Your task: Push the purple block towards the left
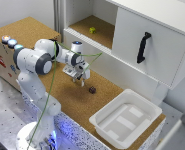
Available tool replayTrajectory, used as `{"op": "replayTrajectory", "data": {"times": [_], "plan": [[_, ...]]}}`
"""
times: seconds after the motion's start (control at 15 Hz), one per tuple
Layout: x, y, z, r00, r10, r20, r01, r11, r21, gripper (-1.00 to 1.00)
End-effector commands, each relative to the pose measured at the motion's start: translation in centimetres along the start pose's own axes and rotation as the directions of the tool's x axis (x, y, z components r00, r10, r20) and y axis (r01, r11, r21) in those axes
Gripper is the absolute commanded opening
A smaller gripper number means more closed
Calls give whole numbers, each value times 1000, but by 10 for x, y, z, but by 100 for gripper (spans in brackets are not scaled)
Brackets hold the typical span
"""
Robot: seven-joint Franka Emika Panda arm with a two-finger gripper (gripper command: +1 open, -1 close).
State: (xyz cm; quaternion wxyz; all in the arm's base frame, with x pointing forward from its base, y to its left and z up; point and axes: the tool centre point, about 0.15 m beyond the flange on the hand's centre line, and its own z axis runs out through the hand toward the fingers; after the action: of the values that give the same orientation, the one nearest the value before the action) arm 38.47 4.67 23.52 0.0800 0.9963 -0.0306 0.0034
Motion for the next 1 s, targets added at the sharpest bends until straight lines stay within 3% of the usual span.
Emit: {"op": "replayTrajectory", "data": {"times": [0.0, 0.33, 0.47, 0.53, 0.73, 0.93], "plan": [[-27, 64, -66, 993, 50, -109, -55, 997, -48, 100], [7, 155, -55, 997, 41, -72, -38, 999, 37, 100], [22, 176, -46, 994, 35, -100, -26, 996, 86, 100], [29, 183, -40, 994, 25, -109, -12, 993, 115, -100], [47, 194, -2, 992, -36, -122, 50, 993, 110, -100], [51, 187, 22, 983, -116, -143, 127, 989, 70, -100]]}}
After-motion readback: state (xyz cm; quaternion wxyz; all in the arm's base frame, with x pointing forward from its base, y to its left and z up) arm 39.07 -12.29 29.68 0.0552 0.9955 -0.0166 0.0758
